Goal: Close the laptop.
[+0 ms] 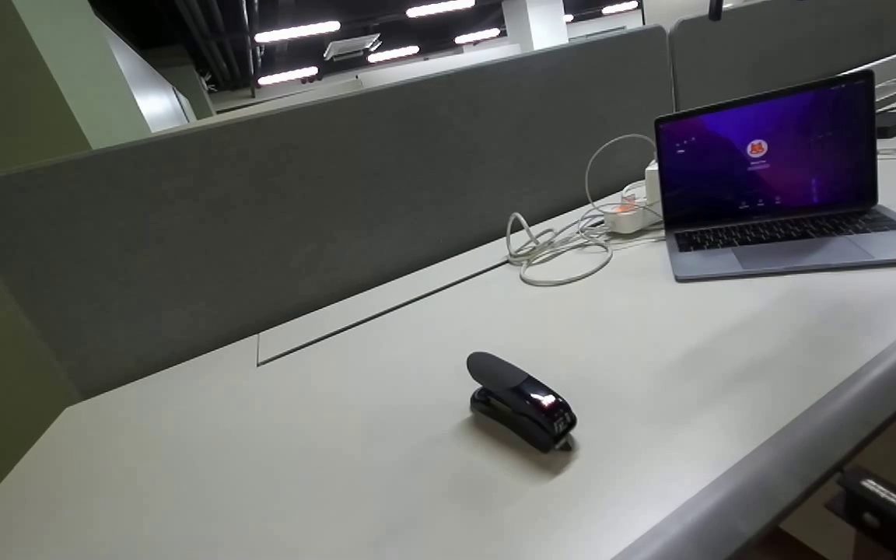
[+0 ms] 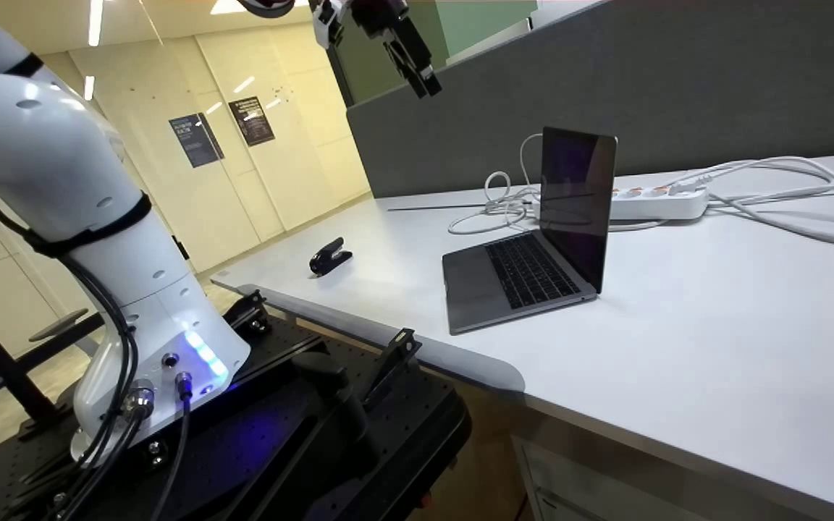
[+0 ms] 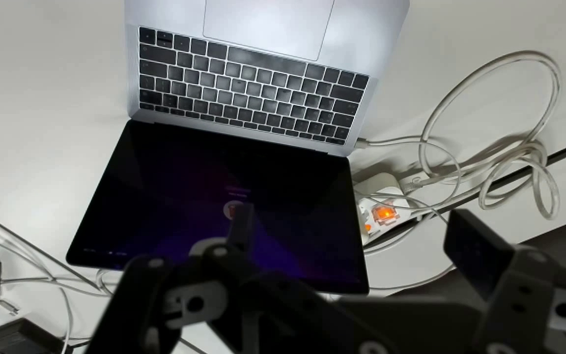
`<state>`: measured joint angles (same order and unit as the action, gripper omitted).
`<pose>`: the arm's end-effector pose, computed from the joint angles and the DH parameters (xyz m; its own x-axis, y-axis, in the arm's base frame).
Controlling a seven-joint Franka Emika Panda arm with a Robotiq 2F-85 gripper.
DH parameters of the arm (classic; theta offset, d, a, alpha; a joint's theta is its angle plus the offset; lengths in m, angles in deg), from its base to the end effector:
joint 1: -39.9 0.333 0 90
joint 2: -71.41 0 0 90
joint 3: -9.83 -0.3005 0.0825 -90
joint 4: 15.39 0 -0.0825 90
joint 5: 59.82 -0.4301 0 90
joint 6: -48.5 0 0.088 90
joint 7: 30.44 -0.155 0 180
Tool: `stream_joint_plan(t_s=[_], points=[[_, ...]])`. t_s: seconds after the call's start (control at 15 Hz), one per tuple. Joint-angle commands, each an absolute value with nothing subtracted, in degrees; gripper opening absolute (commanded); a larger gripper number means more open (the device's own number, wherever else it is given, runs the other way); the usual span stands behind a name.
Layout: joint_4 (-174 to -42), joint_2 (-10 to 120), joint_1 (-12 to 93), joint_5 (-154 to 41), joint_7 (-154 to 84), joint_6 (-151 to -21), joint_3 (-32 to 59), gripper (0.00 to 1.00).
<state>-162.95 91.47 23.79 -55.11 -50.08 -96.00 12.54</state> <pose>0.4689 -0.1598 0.3245 0.7793 -0.5552 0.2904 -0.5666 -0.8224 -0.0517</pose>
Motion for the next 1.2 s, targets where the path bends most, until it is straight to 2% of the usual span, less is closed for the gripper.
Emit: stream_joint_plan(t_s=[0.0,0.47,0.73,1.13], points=[[-161.26,89.27,23.65,-55.43,-51.21,-96.67,13.52,1.0],[-153.77,79.1,19.1,-54.54,-57.61,-105.01,16.8,1.0],[-147.35,71.1,20.25,-58.14,-58.45,-109.38,19.64,1.0],[-134.11,61.03,21.73,-78.06,-45.2,-96.05,21.02,1.0]])
